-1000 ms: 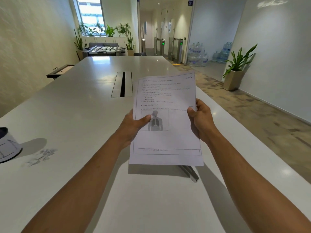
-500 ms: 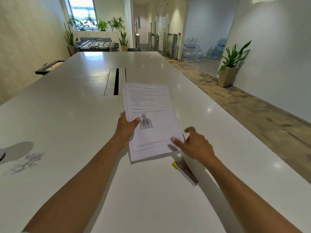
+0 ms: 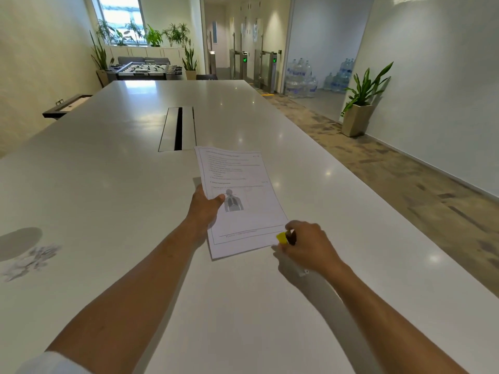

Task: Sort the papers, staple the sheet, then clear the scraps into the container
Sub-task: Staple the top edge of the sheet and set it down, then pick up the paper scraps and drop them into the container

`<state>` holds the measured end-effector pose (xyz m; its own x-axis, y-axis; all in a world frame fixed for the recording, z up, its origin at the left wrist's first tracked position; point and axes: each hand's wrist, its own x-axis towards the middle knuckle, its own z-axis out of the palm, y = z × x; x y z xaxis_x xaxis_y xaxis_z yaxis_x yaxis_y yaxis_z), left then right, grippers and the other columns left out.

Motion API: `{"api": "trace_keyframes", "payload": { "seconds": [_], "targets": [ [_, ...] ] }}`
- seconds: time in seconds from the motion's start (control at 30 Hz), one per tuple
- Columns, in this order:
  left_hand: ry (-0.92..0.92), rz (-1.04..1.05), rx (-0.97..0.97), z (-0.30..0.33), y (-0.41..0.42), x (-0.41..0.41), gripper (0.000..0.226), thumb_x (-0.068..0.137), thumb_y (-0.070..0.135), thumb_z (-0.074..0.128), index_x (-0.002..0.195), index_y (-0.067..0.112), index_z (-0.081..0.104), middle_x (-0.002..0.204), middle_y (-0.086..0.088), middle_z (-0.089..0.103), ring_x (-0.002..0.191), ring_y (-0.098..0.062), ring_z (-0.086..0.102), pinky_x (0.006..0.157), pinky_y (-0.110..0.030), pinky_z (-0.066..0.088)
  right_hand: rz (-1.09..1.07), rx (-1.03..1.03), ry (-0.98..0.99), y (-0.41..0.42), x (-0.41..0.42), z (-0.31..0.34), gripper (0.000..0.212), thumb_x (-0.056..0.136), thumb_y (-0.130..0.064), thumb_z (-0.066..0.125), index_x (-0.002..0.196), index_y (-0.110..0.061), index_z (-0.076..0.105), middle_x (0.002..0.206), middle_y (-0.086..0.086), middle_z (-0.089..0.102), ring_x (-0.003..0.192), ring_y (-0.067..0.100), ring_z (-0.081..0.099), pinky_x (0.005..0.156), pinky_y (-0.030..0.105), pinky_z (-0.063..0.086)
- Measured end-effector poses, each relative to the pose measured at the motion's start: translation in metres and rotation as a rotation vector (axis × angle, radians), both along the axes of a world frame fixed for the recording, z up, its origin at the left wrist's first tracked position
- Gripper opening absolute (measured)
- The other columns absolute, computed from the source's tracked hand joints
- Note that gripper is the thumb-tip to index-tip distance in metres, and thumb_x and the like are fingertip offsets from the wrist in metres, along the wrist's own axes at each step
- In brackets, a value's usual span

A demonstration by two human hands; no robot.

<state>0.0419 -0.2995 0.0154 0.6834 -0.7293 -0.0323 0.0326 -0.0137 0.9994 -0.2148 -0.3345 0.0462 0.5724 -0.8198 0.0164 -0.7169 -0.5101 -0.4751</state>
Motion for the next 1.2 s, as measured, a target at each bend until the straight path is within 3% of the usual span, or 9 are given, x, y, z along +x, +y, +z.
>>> {"api": "trace_keyframes", "payload": {
  "seconds": [0.13,0.27,0.47,0.67,0.8,0.87,0.93,1.07,1.2],
  "targets": [
    [0.013,-0.005,0.03,0.0,-0.018,-0.015,0.048,0.09,0.001,0.061,0.134,0.009,0.046,0.133,-0.008,0.056,0.119,-0.025,0.054,0.101,-0.036,0.044,-0.088,-0.005,-0.118,-0.037,0.013,0.017,0.038,0.077,-0.036,0.074,0.106,-0.011,0.067,0.101,0.008,0.069,0.1,0.028,0.063,0.076,0.03,0.046],
    [-0.176,-0.006,0.177,-0.005,-0.043,-0.033,0.048,0.089,0.006,0.062,0.133,0.01,0.044,0.131,-0.008,0.057,0.119,-0.027,0.055,0.092,-0.028,0.044,-0.132,-0.001,-0.161,-0.078,0.039,0.019,0.038,0.077,-0.033,0.074,0.101,-0.005,0.065,0.098,0.012,0.068,0.096,0.032,0.063,0.078,0.035,0.048],
    [-0.401,0.071,0.337,-0.014,-0.08,-0.048,0.052,0.088,0.015,0.064,0.132,0.01,0.038,0.13,-0.015,0.059,0.112,-0.035,0.06,0.086,-0.038,0.052,-0.153,-0.027,-0.121,-0.126,0.068,-0.011,0.051,0.077,-0.038,0.074,0.115,-0.008,0.059,0.116,0.016,0.065,0.109,0.036,0.06,0.086,0.037,0.049],
    [-0.837,0.08,0.491,-0.017,-0.097,-0.059,0.048,0.089,0.033,0.061,0.129,0.015,0.04,0.116,-0.012,0.065,0.101,-0.034,0.063,0.08,-0.041,0.05,-0.206,-0.127,-0.178,-0.149,0.078,-0.039,0.036,0.088,-0.035,0.06,0.108,-0.006,0.058,0.101,0.015,0.066,0.095,0.034,0.063,0.072,0.034,0.046],
    [-0.934,0.13,0.538,-0.024,-0.098,-0.069,0.076,0.091,0.042,0.055,0.147,0.005,0.018,0.128,-0.015,0.056,0.113,-0.032,0.055,0.088,-0.041,0.046,-0.205,-0.201,-0.241,-0.152,0.079,-0.058,0.034,0.091,-0.036,0.055,0.102,-0.003,0.056,0.097,0.015,0.062,0.091,0.031,0.058,0.065,0.032,0.04],
    [-0.988,0.165,0.591,-0.028,-0.097,-0.067,0.086,0.09,0.046,0.053,0.149,0.001,0.009,0.136,-0.017,0.045,0.121,-0.032,0.045,0.096,-0.041,0.04,-0.2,-0.221,-0.241,-0.15,0.078,-0.06,0.035,0.092,-0.035,0.055,0.106,-0.003,0.056,0.1,0.016,0.061,0.095,0.03,0.055,0.07,0.034,0.042],
    [-0.999,0.175,0.579,-0.03,-0.094,-0.06,0.082,0.09,0.046,0.054,0.149,0.005,0.014,0.146,-0.016,0.035,0.131,-0.032,0.036,0.104,-0.042,0.034,-0.189,-0.226,-0.22,-0.149,0.078,-0.059,0.036,0.09,-0.035,0.056,0.109,-0.005,0.055,0.104,0.016,0.061,0.097,0.03,0.055,0.078,0.037,0.046],
    [-1.192,-0.046,0.591,-0.039,-0.088,-0.054,0.059,0.098,0.05,0.033,0.144,0.014,0.033,0.154,-0.008,0.031,0.144,-0.025,0.024,0.116,-0.046,0.019,-0.131,-0.285,-0.097,-0.149,0.068,-0.059,0.052,0.084,-0.048,0.055,0.122,-0.012,0.051,0.114,0.008,0.063,0.106,0.03,0.056,0.091,0.041,0.041],
    [-1.164,-0.206,0.652,-0.041,-0.089,-0.048,0.062,0.1,0.052,0.016,0.15,0.015,0.024,0.161,-0.009,0.017,0.149,-0.024,0.009,0.12,-0.051,0.004,-0.031,-0.231,-0.056,-0.152,0.056,-0.063,0.073,0.088,-0.059,0.046,0.141,-0.011,0.035,0.134,0.007,0.056,0.124,0.027,0.052,0.108,0.045,0.032]
  ]
}}
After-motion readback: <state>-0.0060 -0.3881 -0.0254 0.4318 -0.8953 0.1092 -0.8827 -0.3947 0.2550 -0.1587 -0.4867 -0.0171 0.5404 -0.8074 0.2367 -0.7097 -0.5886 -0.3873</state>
